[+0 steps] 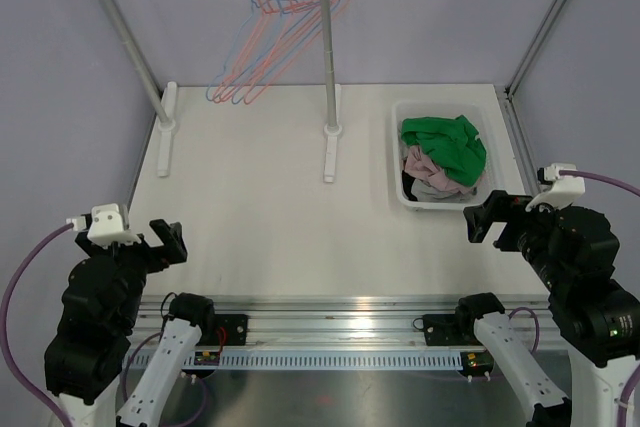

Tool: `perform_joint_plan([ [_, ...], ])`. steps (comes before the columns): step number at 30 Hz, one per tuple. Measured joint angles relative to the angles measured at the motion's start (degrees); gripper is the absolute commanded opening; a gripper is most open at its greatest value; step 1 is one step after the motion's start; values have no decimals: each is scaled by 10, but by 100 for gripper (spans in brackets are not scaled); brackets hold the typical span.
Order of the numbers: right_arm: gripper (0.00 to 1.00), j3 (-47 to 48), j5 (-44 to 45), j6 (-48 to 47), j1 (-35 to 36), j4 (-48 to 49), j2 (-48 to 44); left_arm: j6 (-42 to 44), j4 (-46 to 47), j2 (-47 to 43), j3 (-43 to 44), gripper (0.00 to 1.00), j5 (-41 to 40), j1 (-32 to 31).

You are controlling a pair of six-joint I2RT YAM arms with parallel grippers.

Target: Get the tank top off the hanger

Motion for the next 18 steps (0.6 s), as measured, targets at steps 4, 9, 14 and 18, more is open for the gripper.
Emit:
perform_joint_plan([
  [4, 100, -16, 11, -6, 5, 2, -9, 0, 1, -28, 0, 99, 7, 0],
  [9, 99, -22, 25, -10, 6, 5, -9, 2, 2, -32, -1, 99, 14, 0],
  [14, 99, -22, 26, -13, 7, 9, 1, 4, 4, -32, -3, 99, 15, 0],
  [18, 100, -22, 26, -14, 7, 9, 16, 4, 5, -32, -8, 99, 15, 0],
])
